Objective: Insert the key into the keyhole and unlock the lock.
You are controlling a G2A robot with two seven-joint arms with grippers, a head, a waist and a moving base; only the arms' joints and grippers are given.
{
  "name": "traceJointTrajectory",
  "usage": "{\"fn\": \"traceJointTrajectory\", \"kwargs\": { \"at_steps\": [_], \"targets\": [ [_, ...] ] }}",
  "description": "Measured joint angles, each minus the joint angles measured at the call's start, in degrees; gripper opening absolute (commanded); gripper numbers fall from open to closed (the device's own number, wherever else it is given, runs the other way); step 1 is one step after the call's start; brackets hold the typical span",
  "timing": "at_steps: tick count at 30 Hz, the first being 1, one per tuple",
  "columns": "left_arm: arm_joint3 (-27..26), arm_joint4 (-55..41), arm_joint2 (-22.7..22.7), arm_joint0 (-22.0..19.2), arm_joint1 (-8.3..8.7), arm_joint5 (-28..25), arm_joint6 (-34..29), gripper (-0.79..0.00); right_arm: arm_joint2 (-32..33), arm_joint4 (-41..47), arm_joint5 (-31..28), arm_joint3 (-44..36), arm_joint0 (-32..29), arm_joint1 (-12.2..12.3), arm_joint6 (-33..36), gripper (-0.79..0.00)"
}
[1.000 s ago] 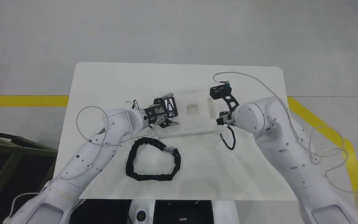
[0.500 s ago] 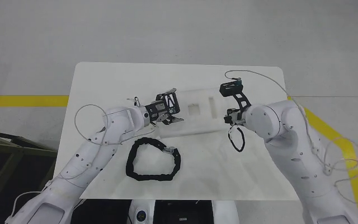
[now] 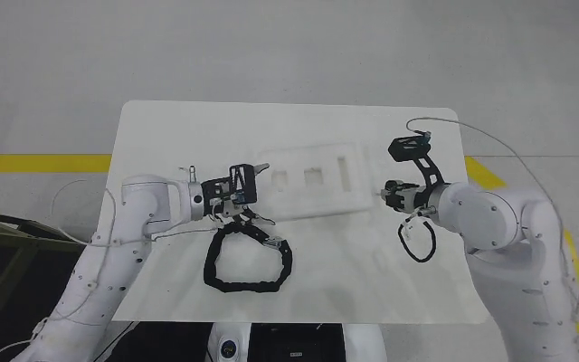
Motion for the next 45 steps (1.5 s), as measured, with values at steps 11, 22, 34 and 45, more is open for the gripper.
{"fn": "traceJointTrajectory", "kwargs": {
  "at_steps": [11, 22, 34, 45],
  "targets": [
    [-8.53, 13.14, 2.18, 8.31, 10.1, 0.14, 11.49, 0.0, 0.82, 7.42, -5.87, 3.47, -2.46, 0.26, -6.46, -0.785],
    [-7.36, 19.88, 4.33, 7.64, 14.27, 0.14, 21.19, 0.0, 0.93, 8.01, -5.98, 3.54, -2.64, 0.31, -7.15, -0.785],
    [-7.44, 19.55, 4.29, 7.91, 14.22, 0.77, 20.96, 0.0, 0.93, 8.01, -5.98, 3.54, -2.64, 0.31, -7.15, -0.785],
    [-8.47, 22.66, 11.04, 5.14, 13.91, 0.14, 17.31, 0.0, 0.93, 8.01, -5.98, 3.54, -2.64, 0.31, -7.15, -0.785]
  ]
}}
